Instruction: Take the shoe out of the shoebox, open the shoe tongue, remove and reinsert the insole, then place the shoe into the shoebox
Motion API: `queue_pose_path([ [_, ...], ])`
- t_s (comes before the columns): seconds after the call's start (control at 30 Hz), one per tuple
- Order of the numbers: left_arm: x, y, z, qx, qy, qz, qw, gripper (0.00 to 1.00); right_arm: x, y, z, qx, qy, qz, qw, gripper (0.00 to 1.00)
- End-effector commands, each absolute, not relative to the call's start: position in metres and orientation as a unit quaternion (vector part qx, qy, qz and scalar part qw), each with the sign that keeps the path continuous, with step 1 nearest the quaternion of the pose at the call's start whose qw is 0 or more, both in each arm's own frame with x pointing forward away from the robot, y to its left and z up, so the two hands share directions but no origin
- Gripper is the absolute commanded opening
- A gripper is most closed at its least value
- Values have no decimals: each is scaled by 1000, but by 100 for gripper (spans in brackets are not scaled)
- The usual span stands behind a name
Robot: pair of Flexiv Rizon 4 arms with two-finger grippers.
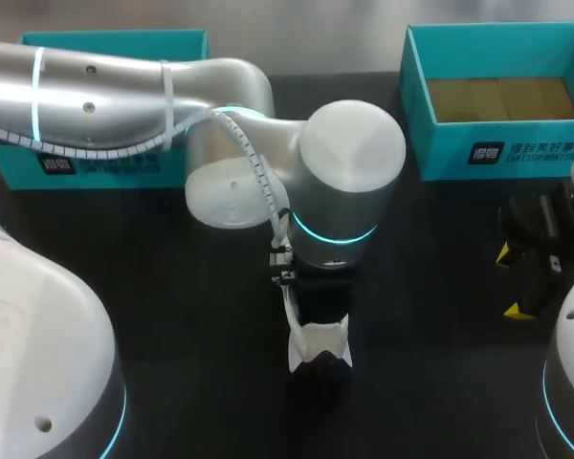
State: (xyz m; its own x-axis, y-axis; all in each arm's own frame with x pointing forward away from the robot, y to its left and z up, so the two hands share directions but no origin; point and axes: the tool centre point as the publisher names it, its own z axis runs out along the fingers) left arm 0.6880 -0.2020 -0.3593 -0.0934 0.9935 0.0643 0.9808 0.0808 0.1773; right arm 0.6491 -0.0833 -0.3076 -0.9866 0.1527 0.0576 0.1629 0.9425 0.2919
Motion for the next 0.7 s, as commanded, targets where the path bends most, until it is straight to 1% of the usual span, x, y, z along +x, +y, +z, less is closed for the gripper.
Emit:
queue_pose_path([
  [0.03,690,-203,-362,673,734,86,35,83,648,-83,-308,-80,-985,-149,16,100],
  [0.07,691,-203,-363,672,735,85,34,100,648,-83,-308,-80,-985,-149,16,100],
  [0.57,696,-199,-358,680,730,69,25,100,648,-83,-308,-80,-985,-149,16,100],
  [0.7,689,-201,-353,685,725,59,28,100,648,-83,-308,-80,-985,-149,16,100],
])
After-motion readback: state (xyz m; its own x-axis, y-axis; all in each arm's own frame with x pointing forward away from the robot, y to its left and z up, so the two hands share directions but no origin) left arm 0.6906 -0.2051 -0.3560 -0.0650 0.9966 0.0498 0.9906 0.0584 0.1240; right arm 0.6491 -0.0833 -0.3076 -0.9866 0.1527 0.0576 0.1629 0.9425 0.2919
